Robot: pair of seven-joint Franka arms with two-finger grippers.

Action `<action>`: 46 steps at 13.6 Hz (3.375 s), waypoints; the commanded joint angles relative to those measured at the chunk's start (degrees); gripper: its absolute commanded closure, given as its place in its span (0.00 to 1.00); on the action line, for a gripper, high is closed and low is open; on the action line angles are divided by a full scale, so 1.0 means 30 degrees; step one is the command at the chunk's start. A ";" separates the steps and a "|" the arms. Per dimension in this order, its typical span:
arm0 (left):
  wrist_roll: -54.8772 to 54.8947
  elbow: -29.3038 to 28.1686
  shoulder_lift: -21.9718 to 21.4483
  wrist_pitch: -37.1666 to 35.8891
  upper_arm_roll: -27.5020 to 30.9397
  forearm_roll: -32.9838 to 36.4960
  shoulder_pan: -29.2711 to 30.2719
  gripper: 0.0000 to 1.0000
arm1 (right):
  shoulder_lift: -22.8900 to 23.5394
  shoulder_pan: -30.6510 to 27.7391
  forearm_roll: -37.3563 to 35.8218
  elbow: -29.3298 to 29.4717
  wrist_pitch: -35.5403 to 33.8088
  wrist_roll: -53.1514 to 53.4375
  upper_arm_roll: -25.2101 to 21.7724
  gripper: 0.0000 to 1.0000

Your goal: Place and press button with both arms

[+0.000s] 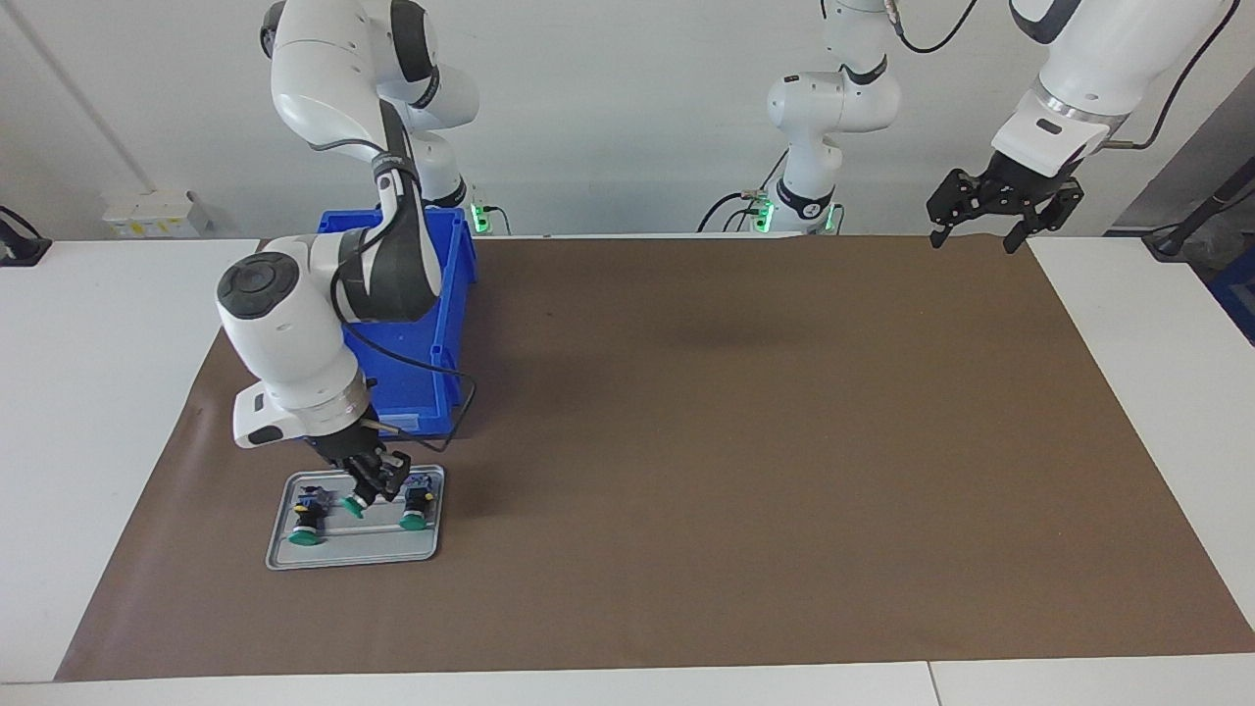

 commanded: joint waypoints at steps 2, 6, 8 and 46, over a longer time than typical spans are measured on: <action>0.0136 -0.0603 -0.0506 0.0293 0.0126 -0.0112 -0.0060 0.00 | 0.0225 0.2234 -0.0399 0.0776 -0.0491 0.7333 0.0086 1.00; 0.0136 -0.0603 -0.0506 0.0293 0.0126 -0.0112 -0.0060 0.00 | 0.0225 0.4696 -0.0398 0.0660 0.0618 1.4135 0.0204 1.00; 0.0136 -0.0603 -0.0506 0.0293 0.0126 -0.0112 -0.0060 0.00 | 0.0341 0.6187 -0.0486 0.0512 0.0946 1.7504 0.0146 1.00; 1.9477 -0.1387 0.4854 0.7374 -0.0050 -0.1635 -0.5912 0.00 | -0.5395 0.4564 -0.2132 -0.3472 -0.0425 0.9780 0.0233 0.00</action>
